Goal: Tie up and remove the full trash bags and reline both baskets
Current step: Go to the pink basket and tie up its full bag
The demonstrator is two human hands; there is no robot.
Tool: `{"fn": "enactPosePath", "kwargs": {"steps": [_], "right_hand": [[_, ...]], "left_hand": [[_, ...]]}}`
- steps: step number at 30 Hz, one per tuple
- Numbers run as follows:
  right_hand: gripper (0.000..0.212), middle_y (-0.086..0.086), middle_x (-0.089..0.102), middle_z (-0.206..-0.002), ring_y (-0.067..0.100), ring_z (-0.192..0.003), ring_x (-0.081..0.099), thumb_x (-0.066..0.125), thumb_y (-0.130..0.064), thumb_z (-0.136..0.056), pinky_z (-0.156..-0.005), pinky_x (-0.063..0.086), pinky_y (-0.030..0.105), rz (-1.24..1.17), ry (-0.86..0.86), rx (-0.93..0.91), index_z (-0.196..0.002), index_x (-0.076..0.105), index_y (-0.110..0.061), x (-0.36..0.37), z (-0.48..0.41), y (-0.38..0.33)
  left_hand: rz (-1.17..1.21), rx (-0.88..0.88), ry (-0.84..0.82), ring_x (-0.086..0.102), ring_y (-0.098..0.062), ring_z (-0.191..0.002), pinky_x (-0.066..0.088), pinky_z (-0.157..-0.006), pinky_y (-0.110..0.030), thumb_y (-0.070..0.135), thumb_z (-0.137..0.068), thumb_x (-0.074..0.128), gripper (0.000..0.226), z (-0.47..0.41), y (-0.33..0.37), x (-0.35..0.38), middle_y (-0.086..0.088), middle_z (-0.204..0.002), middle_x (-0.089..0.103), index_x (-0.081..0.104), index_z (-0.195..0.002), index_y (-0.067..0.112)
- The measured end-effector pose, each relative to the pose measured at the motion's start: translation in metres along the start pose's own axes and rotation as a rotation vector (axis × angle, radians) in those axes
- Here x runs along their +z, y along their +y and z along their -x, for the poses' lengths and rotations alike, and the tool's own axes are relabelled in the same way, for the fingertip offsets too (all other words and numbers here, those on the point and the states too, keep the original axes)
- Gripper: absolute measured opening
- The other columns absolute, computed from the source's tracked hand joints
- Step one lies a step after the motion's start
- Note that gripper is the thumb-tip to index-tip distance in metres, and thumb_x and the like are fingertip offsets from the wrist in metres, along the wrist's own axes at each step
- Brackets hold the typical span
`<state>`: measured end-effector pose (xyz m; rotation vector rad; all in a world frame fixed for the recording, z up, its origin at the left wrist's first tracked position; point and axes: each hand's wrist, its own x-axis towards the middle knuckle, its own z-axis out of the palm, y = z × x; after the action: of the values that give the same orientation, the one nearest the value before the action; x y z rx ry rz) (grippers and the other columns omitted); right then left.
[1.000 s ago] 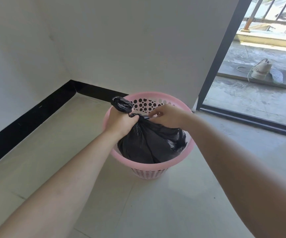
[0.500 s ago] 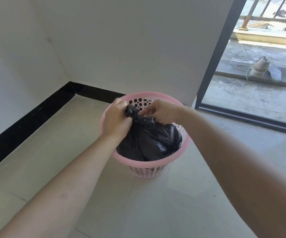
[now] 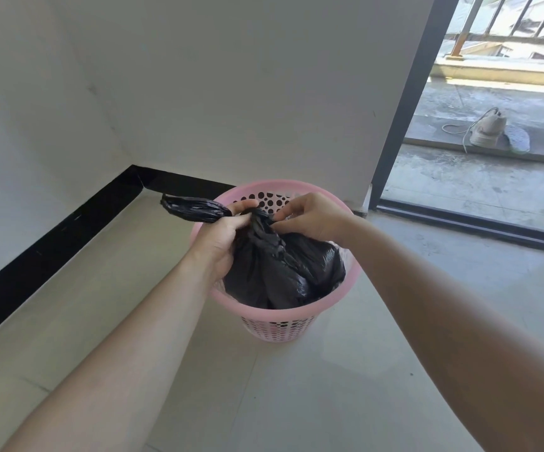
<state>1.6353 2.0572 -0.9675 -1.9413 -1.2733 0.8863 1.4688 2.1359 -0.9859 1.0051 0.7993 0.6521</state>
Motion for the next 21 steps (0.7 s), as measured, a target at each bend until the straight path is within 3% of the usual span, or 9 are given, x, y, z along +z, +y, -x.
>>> {"fn": "enactPosePath", "kwargs": {"steps": [4,7,10,12,15,18,21], "right_hand": [[0.015,-0.008,0.077,-0.085,0.012,-0.089,0.072,0.085,-0.039,-0.069,-0.091,0.057,0.034,-0.095,-0.049,0.029,-0.082,0.079,-0.032,0.0,0.002,0.008],[0.036,-0.009,0.077,-0.094,0.014,-0.097,0.071,0.084,-0.049,-0.054,-0.095,0.055,0.037,-0.108,-0.101,0.045,-0.086,0.08,-0.034,0.002,0.001,0.01],[0.018,-0.005,0.077,-0.096,0.014,-0.094,0.071,0.086,-0.04,-0.068,-0.09,0.056,0.033,-0.128,-0.111,0.084,-0.083,0.081,-0.033,-0.001,0.0,0.009],[0.008,0.003,0.076,-0.096,0.015,-0.078,0.066,0.081,-0.036,-0.077,-0.072,0.055,0.029,-0.136,-0.116,0.102,-0.081,0.081,-0.03,-0.002,0.001,0.008],[0.018,-0.001,0.07,-0.079,0.015,-0.064,0.055,0.072,-0.04,-0.088,-0.055,0.047,0.027,-0.136,-0.092,0.122,-0.083,0.076,-0.023,0.0,0.003,0.008],[0.028,-0.003,0.065,-0.081,0.015,-0.065,0.054,0.055,-0.048,-0.097,-0.055,0.046,0.026,-0.119,-0.073,0.114,-0.111,0.066,-0.026,0.004,0.005,0.005],[0.032,-0.003,0.06,-0.078,0.012,-0.063,0.053,0.045,-0.051,-0.101,-0.053,0.044,0.024,-0.104,-0.08,0.073,-0.128,0.055,-0.038,0.004,0.007,0.003]], "left_hand": [[0.077,-0.026,-0.036,0.069,-0.024,-0.089,0.055,-0.09,-0.035,0.003,-0.094,0.055,0.02,0.001,-0.002,0.002,-0.012,-0.097,0.07,0.066,-0.109,0.01],[0.075,0.015,0.017,0.066,-0.033,-0.108,0.051,-0.1,-0.046,0.011,-0.089,0.069,0.027,0.001,-0.004,0.003,-0.021,-0.116,0.067,0.067,-0.114,0.001],[0.061,0.068,0.081,0.066,-0.027,-0.102,0.054,-0.097,-0.041,-0.006,-0.089,0.061,0.019,0.001,-0.006,0.004,-0.015,-0.109,0.068,0.069,-0.097,0.01],[0.032,0.1,0.079,0.066,-0.025,-0.099,0.056,-0.092,-0.035,-0.01,-0.09,0.058,0.023,0.001,-0.008,0.004,-0.011,-0.102,0.069,0.068,-0.09,0.01],[-0.03,0.117,0.092,0.068,-0.02,-0.09,0.058,-0.084,-0.028,-0.009,-0.09,0.058,0.023,0.001,-0.009,0.004,-0.004,-0.09,0.07,0.067,-0.083,0.011],[-0.058,0.138,0.076,0.07,-0.009,-0.07,0.057,-0.066,-0.02,-0.009,-0.09,0.059,0.022,0.004,-0.009,0.006,0.002,-0.074,0.071,0.064,-0.08,0.01],[-0.067,0.172,0.061,0.068,-0.004,-0.062,0.053,-0.06,-0.015,-0.012,-0.089,0.06,0.023,0.005,-0.01,0.008,0.008,-0.062,0.068,0.059,-0.078,0.008]]}}
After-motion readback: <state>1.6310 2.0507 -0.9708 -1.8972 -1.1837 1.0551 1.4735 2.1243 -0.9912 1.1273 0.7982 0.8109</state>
